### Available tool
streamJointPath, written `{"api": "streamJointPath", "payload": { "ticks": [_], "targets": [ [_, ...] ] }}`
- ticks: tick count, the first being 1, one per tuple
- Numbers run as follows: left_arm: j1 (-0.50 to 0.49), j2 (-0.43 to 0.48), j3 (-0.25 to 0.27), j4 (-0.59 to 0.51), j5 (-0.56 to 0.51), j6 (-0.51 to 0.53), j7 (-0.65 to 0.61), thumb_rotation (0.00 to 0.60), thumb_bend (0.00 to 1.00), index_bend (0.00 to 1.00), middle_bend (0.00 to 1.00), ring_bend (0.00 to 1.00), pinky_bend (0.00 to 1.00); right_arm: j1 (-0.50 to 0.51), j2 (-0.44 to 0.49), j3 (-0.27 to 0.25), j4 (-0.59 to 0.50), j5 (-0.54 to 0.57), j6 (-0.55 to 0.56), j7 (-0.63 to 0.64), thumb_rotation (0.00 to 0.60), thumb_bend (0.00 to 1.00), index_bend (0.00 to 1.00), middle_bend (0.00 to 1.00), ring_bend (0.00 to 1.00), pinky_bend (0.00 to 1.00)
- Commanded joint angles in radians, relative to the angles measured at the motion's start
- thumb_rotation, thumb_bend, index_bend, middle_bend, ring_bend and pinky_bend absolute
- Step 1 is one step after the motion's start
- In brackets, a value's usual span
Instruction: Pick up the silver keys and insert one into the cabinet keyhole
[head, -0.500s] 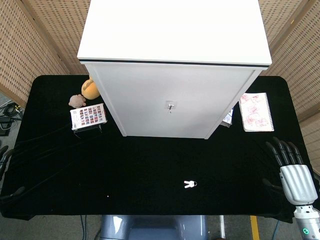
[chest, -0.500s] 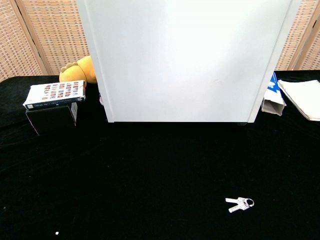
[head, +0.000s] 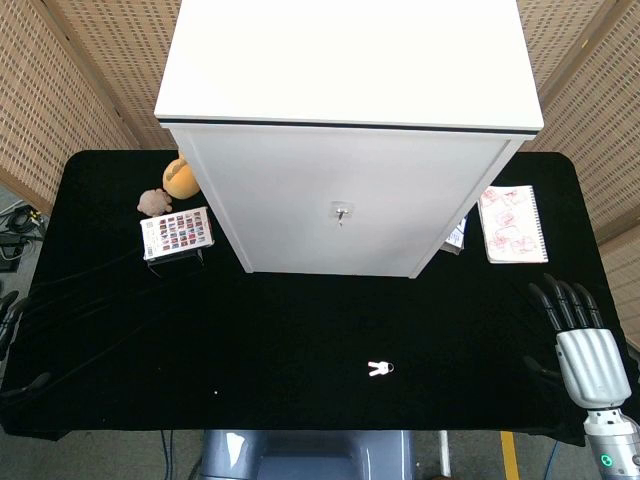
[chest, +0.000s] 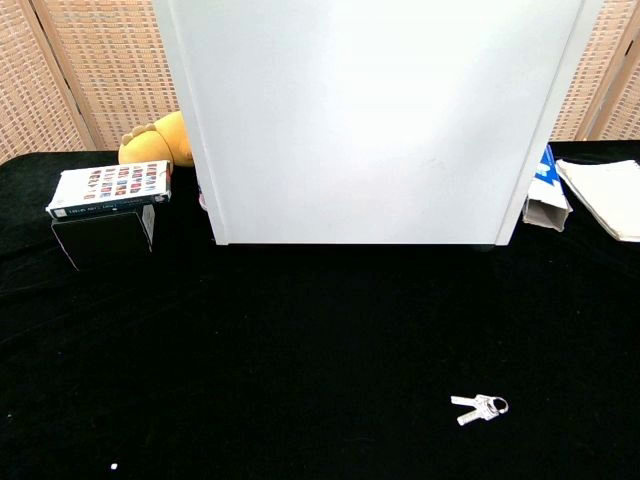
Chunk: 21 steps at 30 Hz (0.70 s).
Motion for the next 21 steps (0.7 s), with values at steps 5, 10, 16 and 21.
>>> {"api": "streamJointPath", "payload": {
  "ticks": [5, 10, 16, 21],
  "targets": [
    [-0.016, -0.011, -0.01, -0.004, -0.03, -0.034, 0.027, 0.6, 0.0, 0.0, 0.0, 0.0, 0.0, 0.11, -0.083, -0.006, 0.117, -0.095, -0.116, -0.016, 0.6, 0.04, 0.28, 0.77, 0.75, 0.9],
    [-0.023, -0.017, -0.016, -0.01, -0.046, -0.048, 0.046, 0.6, 0.0, 0.0, 0.0, 0.0, 0.0, 0.183, -0.108, -0.033, 0.17, -0.151, -0.198, 0.11, 0.6, 0.21, 0.41, 0.88, 0.87, 1.0],
    [-0.031, -0.023, -0.024, -0.012, -0.071, -0.065, 0.062, 0.6, 0.0, 0.0, 0.0, 0.0, 0.0, 0.276, -0.137, -0.079, 0.189, -0.229, -0.303, 0.231, 0.6, 0.35, 0.48, 0.9, 0.88, 1.0],
    [-0.044, -0.031, -0.034, -0.007, -0.107, -0.093, 0.076, 0.6, 0.0, 0.0, 0.0, 0.0, 0.0, 0.359, -0.24, -0.101, 0.263, -0.286, -0.405, 0.187, 0.6, 0.41, 0.49, 0.9, 0.88, 1.0]
  ]
}}
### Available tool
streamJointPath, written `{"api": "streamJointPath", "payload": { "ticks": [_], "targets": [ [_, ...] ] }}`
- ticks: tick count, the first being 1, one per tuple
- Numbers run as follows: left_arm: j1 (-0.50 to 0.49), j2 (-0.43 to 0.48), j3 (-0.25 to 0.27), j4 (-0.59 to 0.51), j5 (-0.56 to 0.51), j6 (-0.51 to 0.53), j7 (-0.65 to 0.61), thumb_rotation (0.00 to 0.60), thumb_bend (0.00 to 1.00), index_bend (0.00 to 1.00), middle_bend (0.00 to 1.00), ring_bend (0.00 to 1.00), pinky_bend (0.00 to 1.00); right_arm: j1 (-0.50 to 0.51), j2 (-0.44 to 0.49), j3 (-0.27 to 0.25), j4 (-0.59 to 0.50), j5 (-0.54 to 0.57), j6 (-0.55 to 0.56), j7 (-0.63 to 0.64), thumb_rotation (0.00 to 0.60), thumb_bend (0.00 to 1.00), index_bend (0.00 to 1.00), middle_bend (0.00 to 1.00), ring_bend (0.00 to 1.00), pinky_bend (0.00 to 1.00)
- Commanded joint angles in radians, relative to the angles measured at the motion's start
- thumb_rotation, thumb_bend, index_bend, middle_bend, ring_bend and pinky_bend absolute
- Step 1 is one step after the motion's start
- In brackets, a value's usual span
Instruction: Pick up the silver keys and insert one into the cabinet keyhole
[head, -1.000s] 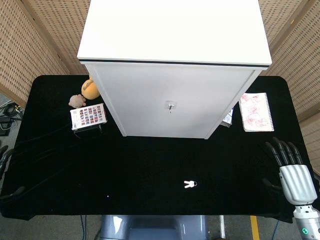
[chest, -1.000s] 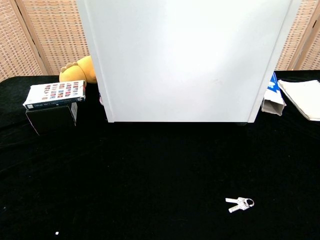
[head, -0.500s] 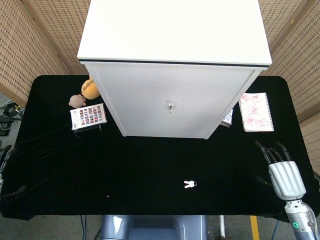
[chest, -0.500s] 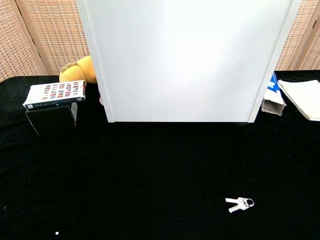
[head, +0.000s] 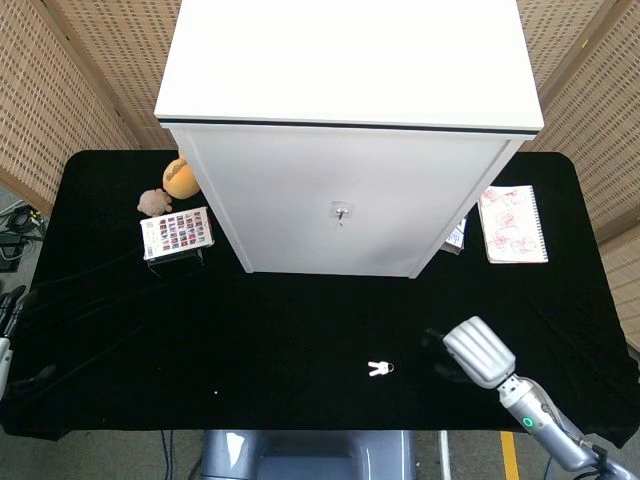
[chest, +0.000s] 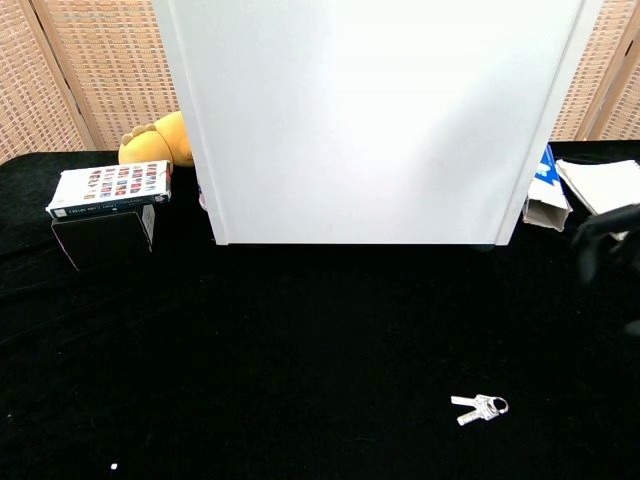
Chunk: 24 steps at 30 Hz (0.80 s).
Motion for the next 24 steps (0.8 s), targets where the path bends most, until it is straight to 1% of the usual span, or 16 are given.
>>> {"api": "streamJointPath", "payload": {
  "ticks": [1, 4, 9, 12, 24],
  "targets": [
    [-0.009, -0.006, -0.005, 0.004, -0.015, -0.017, 0.01, 0.6, 0.0, 0.0, 0.0, 0.0, 0.0, 0.066, -0.093, -0.018, 0.063, -0.016, -0.128, -0.061, 0.6, 0.43, 0.49, 0.9, 0.88, 1.0],
    [-0.011, -0.008, -0.007, 0.004, -0.021, -0.02, 0.013, 0.6, 0.0, 0.0, 0.0, 0.0, 0.0, 0.081, -0.132, -0.019, 0.078, 0.011, -0.171, -0.092, 0.6, 0.45, 0.49, 0.9, 0.88, 1.0],
    [-0.014, -0.009, -0.008, 0.007, -0.03, -0.026, 0.011, 0.6, 0.0, 0.0, 0.0, 0.0, 0.0, 0.103, -0.202, -0.033, 0.122, 0.048, -0.237, -0.141, 0.6, 0.47, 0.5, 0.9, 0.88, 1.0],
    [-0.015, -0.008, -0.009, 0.007, -0.032, -0.027, 0.009, 0.6, 0.0, 0.0, 0.0, 0.0, 0.0, 0.11, -0.237, -0.04, 0.148, 0.066, -0.256, -0.162, 0.6, 0.49, 0.5, 0.9, 0.88, 1.0],
    [-0.019, -0.007, -0.007, 0.009, -0.034, -0.032, 0.007, 0.6, 0.0, 0.0, 0.0, 0.0, 0.0, 0.112, -0.309, -0.055, 0.22, 0.091, -0.231, -0.168, 0.6, 0.51, 0.53, 0.9, 0.88, 1.0]
  ]
}}
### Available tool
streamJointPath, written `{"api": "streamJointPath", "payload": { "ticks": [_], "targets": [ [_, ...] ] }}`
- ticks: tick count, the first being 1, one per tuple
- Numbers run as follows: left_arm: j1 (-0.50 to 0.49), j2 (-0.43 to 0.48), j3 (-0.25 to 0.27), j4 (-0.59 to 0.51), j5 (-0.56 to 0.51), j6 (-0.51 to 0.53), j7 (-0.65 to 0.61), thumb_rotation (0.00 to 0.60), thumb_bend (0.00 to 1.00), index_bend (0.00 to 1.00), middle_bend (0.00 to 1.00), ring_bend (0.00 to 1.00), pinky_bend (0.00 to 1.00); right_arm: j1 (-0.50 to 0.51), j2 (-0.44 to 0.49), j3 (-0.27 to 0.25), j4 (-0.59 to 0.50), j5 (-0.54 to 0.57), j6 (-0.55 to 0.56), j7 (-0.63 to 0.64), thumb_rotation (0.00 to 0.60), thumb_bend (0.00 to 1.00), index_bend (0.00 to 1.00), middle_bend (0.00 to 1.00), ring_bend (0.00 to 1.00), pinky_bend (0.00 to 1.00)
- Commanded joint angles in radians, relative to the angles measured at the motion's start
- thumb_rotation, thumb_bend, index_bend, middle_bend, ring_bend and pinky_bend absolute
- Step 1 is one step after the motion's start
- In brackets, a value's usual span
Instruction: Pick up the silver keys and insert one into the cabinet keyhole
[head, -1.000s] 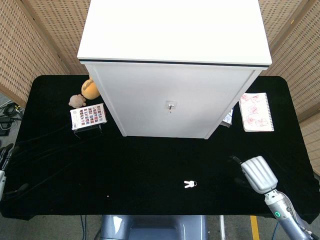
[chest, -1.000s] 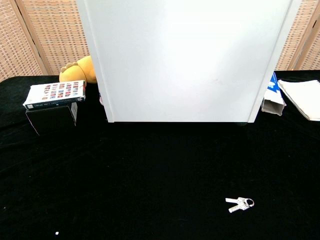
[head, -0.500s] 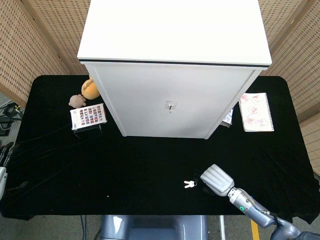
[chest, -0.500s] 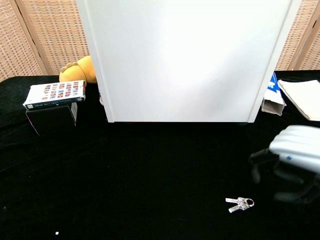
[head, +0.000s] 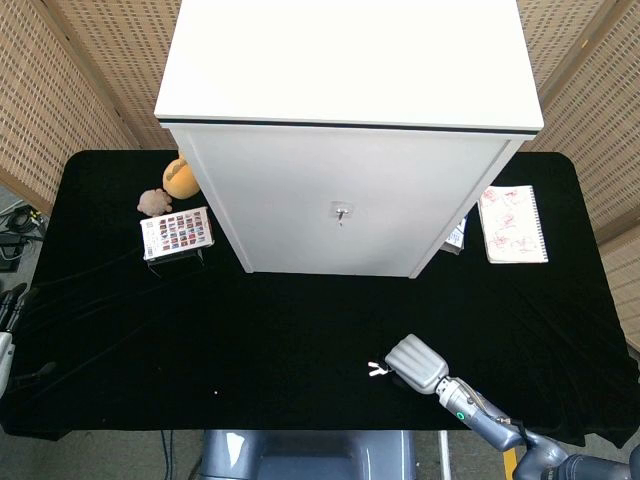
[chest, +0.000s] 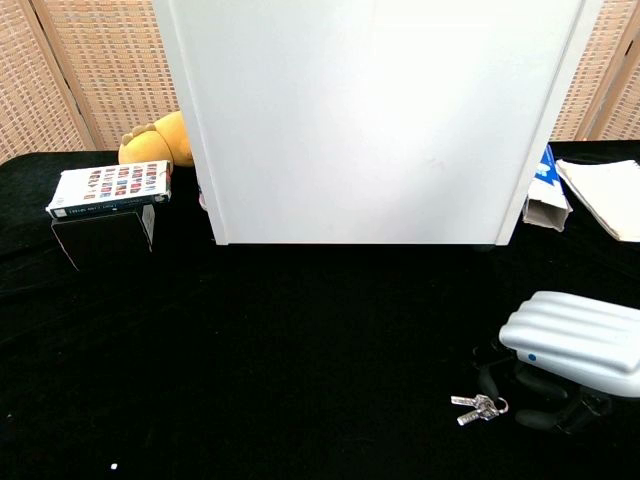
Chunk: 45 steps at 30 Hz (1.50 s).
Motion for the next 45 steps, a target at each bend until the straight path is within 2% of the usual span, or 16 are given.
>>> {"api": "streamJointPath", "payload": {
  "ticks": [1, 13, 45],
  "targets": [
    [0.0, -0.001, 0.001, 0.0, 0.001, 0.0, 0.002, 0.6, 0.0, 0.0, 0.0, 0.0, 0.0, 0.002, -0.012, -0.004, 0.013, 0.006, 0.0, -0.002, 0.6, 0.51, 0.54, 0.9, 0.88, 1.0],
    [-0.003, -0.004, 0.0, 0.005, -0.008, -0.006, 0.003, 0.6, 0.0, 0.0, 0.0, 0.0, 0.0, 0.007, -0.07, -0.019, 0.109, 0.023, 0.007, -0.017, 0.6, 0.55, 0.54, 0.9, 0.88, 1.0],
    [-0.007, -0.008, 0.0, 0.005, -0.017, -0.008, 0.012, 0.6, 0.0, 0.0, 0.0, 0.0, 0.0, 0.021, -0.125, -0.048, 0.173, 0.033, 0.053, 0.0, 0.6, 0.6, 0.58, 0.9, 0.88, 1.0]
  ]
}}
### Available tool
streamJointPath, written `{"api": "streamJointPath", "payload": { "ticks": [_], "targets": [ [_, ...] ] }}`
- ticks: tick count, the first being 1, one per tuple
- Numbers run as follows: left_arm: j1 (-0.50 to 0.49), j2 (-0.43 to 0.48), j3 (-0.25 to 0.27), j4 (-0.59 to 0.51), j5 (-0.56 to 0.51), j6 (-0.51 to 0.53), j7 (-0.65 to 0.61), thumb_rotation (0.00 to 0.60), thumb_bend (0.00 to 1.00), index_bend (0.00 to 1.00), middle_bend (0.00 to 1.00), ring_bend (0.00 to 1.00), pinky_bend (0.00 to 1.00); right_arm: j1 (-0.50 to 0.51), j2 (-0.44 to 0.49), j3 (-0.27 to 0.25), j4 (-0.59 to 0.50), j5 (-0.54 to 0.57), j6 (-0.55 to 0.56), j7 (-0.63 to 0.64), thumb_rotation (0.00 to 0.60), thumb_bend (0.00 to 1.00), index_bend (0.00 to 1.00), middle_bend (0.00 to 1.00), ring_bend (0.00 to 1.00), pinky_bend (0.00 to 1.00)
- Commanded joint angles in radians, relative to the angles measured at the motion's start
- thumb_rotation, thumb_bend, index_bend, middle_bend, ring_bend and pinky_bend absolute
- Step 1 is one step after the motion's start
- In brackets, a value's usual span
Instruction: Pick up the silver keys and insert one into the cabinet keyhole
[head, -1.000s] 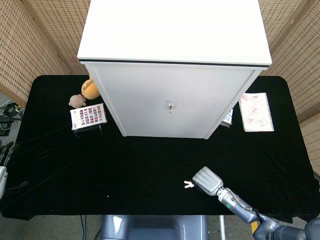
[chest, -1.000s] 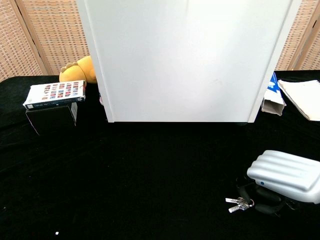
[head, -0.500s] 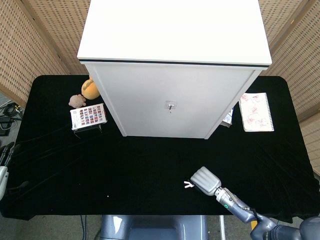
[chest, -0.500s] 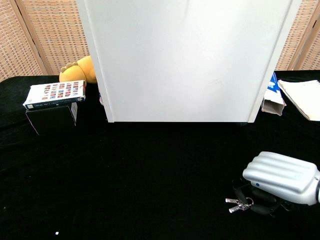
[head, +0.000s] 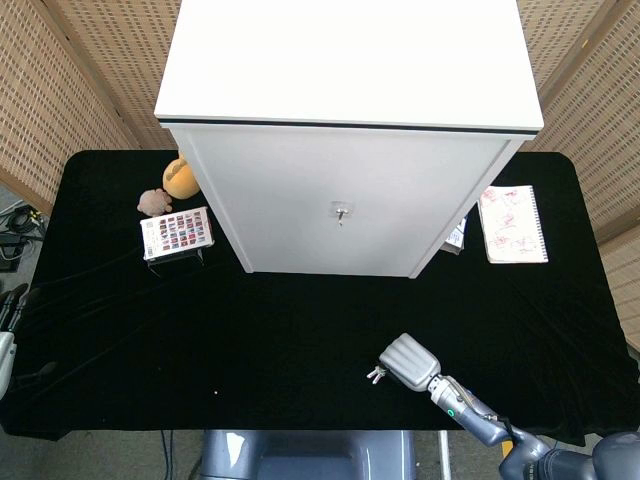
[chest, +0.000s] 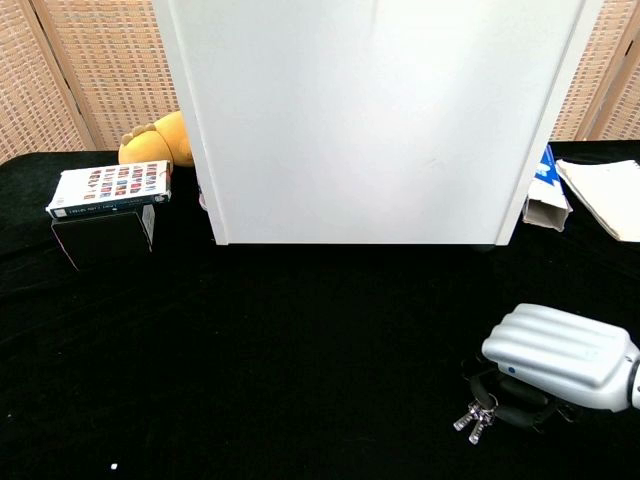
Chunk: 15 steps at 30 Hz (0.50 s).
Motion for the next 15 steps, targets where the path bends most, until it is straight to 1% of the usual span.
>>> {"api": "streamJointPath", "payload": {
  "ticks": [1, 15],
  "targets": [
    [0.0, 0.0, 0.0, 0.0, -0.001, 0.0, 0.0, 0.6, 0.0, 0.0, 0.0, 0.0, 0.0, 0.001, 0.0, 0.0, 0.001, 0.002, 0.002, 0.001, 0.6, 0.6, 0.58, 0.9, 0.88, 1.0],
    [-0.001, 0.001, 0.001, -0.001, -0.002, -0.001, 0.0, 0.6, 0.0, 0.0, 0.0, 0.0, 0.0, 0.008, 0.02, -0.001, -0.027, 0.002, 0.042, 0.025, 0.6, 0.61, 0.59, 0.91, 0.88, 1.0]
  ]
}}
